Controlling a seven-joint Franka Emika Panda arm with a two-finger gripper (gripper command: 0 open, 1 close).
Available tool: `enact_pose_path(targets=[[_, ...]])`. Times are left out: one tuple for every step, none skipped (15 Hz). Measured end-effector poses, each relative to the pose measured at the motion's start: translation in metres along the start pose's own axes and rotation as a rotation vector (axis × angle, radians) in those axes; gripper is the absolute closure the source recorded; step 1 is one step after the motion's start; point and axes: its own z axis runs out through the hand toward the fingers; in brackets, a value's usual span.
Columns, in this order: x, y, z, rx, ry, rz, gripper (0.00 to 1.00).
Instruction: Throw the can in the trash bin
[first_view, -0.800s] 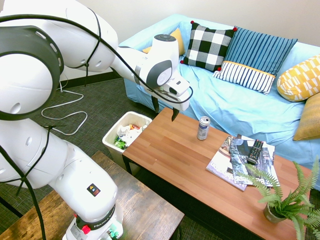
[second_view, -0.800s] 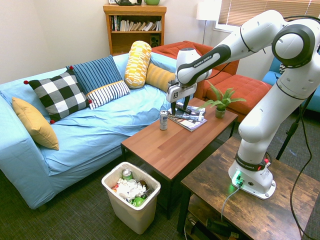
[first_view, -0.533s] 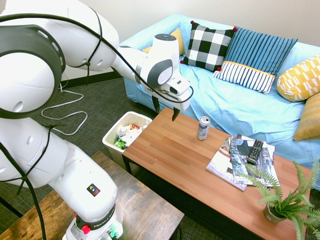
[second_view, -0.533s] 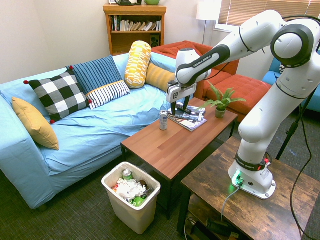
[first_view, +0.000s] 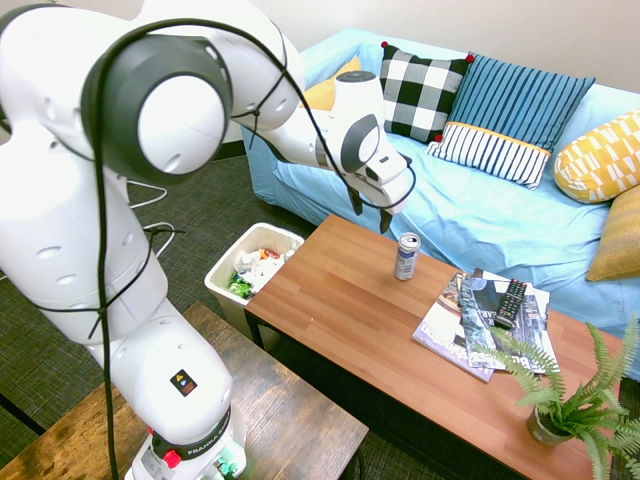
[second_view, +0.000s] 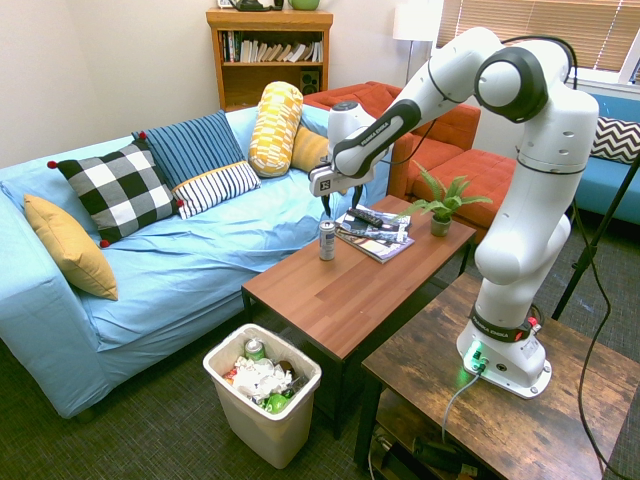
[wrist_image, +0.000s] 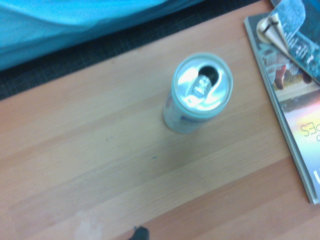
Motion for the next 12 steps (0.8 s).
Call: enact_pose_path(targets=[[0.004,-0.008,0.008,-0.006,-0.002,0.019,0.00],[0.007,-0.016,0.017,-0.013,-0.006,0.027,0.00],[0.010,-0.023,0.026,-0.019,-0.009,0.034,0.00],[0.013,-0.030,0.036,-0.027,-0.010,0.044,0.00],[0.017,-0.035,0.045,-0.035,-0.008,0.060,0.00],[0.022,-0.040,0.054,-0.042,-0.006,0.078,0.00],[0.027,-0.044,0.062,-0.049,-0.004,0.095,0.00],[0.030,-0.047,0.068,-0.053,-0.007,0.107,0.00],[0.033,-0.052,0.074,-0.054,-0.010,0.118,0.00],[0.036,-0.057,0.080,-0.056,-0.011,0.126,0.00],[0.039,-0.061,0.086,-0.058,-0.009,0.131,0.00],[0.041,-0.064,0.091,-0.061,-0.004,0.135,0.00]])
